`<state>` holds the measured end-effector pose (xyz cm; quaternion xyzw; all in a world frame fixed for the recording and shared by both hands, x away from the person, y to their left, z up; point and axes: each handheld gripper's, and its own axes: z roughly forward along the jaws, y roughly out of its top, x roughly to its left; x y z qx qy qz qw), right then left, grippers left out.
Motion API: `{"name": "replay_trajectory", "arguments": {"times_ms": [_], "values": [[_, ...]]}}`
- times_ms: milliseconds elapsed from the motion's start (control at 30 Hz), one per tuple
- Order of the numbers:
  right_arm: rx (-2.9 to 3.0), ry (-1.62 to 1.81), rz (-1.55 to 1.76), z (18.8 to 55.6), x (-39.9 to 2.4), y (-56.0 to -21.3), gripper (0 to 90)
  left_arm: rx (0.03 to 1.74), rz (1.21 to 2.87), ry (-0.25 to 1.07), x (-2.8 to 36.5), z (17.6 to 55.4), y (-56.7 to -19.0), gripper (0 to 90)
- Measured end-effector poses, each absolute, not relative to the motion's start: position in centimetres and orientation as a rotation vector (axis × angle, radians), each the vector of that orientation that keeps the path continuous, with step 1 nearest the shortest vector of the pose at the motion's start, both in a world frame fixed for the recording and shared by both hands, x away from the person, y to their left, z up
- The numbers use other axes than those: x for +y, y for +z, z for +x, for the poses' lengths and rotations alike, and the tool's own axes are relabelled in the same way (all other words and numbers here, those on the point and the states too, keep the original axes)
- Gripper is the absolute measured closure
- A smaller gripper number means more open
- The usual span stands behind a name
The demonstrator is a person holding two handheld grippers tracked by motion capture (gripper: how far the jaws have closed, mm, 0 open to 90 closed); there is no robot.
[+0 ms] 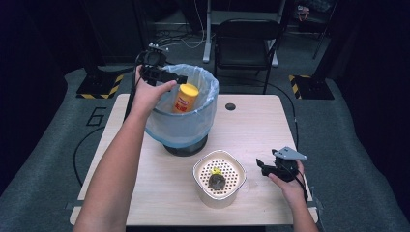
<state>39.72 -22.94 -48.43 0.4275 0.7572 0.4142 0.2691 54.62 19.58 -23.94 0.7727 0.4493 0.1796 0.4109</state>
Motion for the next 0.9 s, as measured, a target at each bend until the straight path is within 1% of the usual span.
{"name": "replay_trajectory", "arguments": {"times_ms": [100,200,267,333,400,433,467,500,533,567,600,733,800,900], "values": [[2.041,1.109,1.148,39.7,-23.0,-48.4,23.4,1.135,1.941,0.444,20.0,54.2,-23.8,12.0],[2.040,1.101,1.150,39.7,-23.0,-48.4,23.4,1.103,1.955,0.448,20.9,53.0,-23.1,15.0],[2.035,1.102,1.158,39.7,-23.0,-48.4,23.4,1.085,1.955,0.428,21.4,51.8,-22.5,15.3],[2.035,1.101,1.164,39.6,-23.0,-48.4,23.4,1.055,1.961,0.436,21.9,50.8,-22.2,16.0],[2.036,1.102,1.169,39.6,-23.0,-48.5,23.4,1.025,1.936,0.426,22.7,49.1,-21.9,16.7],[2.036,1.102,1.169,39.6,-23.0,-48.5,23.4,1.025,1.936,0.426,22.7,49.1,-21.9,18.5],[2.037,1.096,1.170,39.5,-23.0,-48.4,23.4,1.011,1.919,0.427,23.5,47.9,-21.9,19.4],[2.037,1.096,1.170,39.5,-23.0,-48.4,23.4,1.011,1.919,0.427,23.5,47.9,-21.9,19.4],[2.043,1.091,1.151,39.5,-23.0,-48.4,23.4,0.982,1.914,0.421,24.2,46.7,-22.1,19.5],[2.044,1.093,1.148,39.5,-23.0,-48.3,23.4,0.982,1.914,0.421,24.2,46.7,-22.1,20.7],[2.040,1.094,1.151,39.5,-23.0,-48.3,23.4,0.967,1.923,0.415,25.0,45.7,-22.7,21.6],[2.045,1.092,1.159,39.5,-23.1,-48.4,23.4,0.961,1.939,0.401,26.2,44.4,-23.7,22.1],[2.049,1.084,1.151,39.5,-23.1,-48.5,23.4,0.947,1.932,0.380,27.5,43.2,-24.1,25.4],[2.048,1.084,1.150,39.5,-23.1,-48.5,23.4,0.943,1.933,0.369,28.2,42.3,-24.6,30.0]]}}
